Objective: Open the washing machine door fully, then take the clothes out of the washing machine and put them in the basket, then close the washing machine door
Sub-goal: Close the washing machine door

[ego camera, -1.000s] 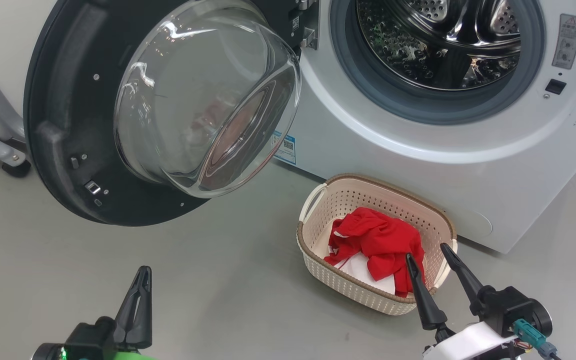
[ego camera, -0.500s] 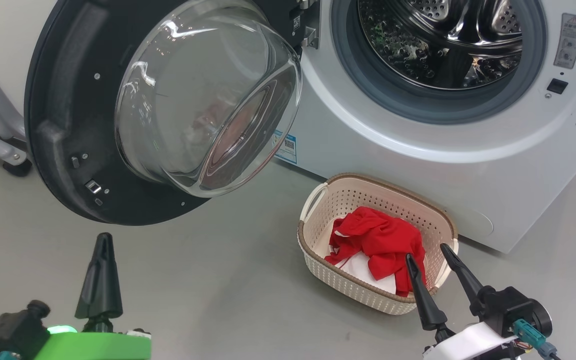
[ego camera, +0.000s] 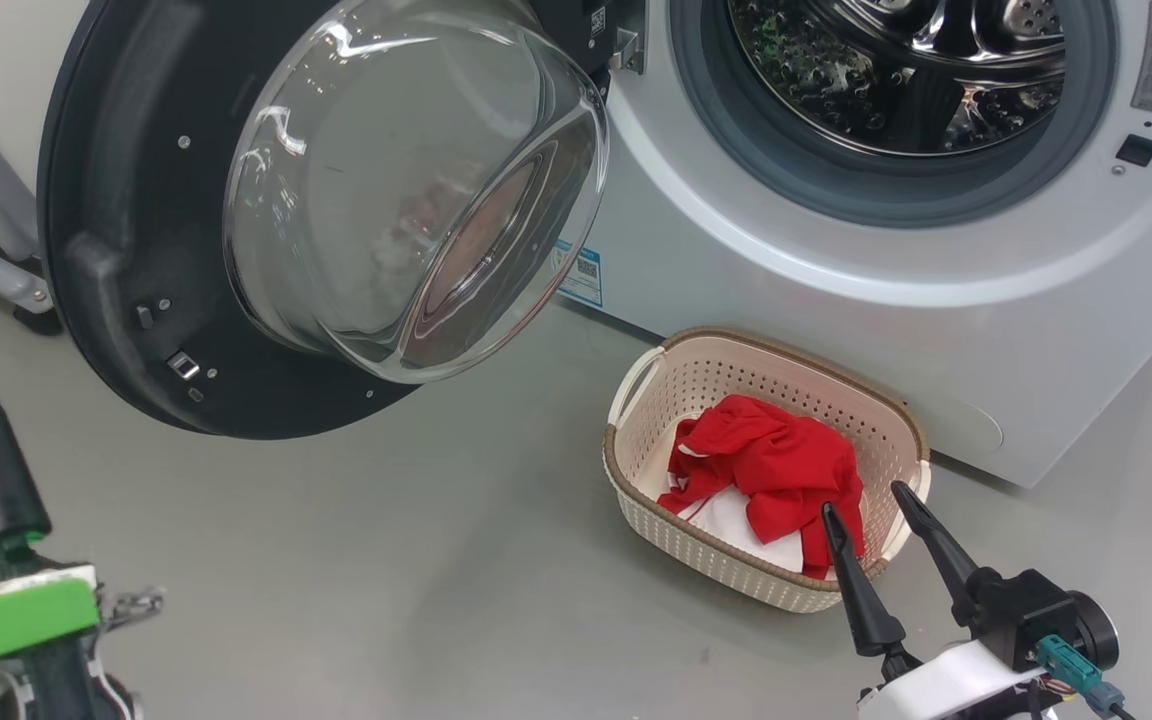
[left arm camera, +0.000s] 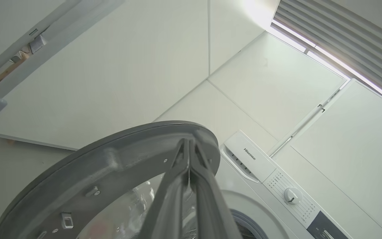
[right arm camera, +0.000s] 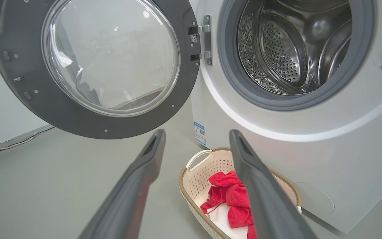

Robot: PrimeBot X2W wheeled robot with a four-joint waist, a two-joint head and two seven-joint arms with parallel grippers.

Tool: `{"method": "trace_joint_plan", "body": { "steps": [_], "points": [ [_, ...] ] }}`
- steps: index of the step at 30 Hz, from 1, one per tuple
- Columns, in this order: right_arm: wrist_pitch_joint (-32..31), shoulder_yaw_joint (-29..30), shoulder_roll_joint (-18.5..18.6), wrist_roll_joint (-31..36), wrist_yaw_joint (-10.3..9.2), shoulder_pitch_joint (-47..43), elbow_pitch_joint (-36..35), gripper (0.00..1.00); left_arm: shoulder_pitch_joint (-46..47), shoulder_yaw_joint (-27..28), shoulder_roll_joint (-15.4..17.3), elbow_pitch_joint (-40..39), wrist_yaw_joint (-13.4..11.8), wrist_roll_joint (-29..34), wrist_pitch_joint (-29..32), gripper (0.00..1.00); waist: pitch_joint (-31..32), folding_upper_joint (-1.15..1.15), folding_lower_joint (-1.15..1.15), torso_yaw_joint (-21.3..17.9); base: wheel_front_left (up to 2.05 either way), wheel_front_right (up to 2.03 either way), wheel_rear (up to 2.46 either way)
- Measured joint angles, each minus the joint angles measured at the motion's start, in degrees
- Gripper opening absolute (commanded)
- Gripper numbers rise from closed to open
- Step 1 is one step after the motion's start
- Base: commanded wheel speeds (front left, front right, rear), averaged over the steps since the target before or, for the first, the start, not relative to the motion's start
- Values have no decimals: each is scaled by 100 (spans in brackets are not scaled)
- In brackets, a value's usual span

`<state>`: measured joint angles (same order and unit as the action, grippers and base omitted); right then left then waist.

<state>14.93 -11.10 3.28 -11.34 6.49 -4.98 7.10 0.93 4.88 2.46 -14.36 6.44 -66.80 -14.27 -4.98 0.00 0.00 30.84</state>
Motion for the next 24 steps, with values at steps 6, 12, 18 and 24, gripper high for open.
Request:
{"method": "trace_joint_plan", "body": {
  "steps": [6, 12, 18, 24],
  "points": [
    [0, 30, 36, 38, 0, 27, -24, 100, 442, 403, 254, -379, 42, -341, 46, 0, -78, 0, 0, 16, 0, 0, 0],
    [0, 26, 42, 41, 0, 105, -58, 100, 953, 844, 869, -385, 42, -745, 448, 0, -119, 0, 0, 13, 0, 0, 0],
    [0, 0, 78, 59, 1, 132, -89, 100, 1381, 1206, 1403, 147, -46, -1166, 911, 0, -235, 0, 0, -59, 0, 0, 0],
    [0, -12, 124, 71, 3, 217, -94, 100, 1800, 1363, 1789, 945, -366, -1640, 1384, 0, -342, 0, 0, -164, 0, 0, 0]
  ]
}}
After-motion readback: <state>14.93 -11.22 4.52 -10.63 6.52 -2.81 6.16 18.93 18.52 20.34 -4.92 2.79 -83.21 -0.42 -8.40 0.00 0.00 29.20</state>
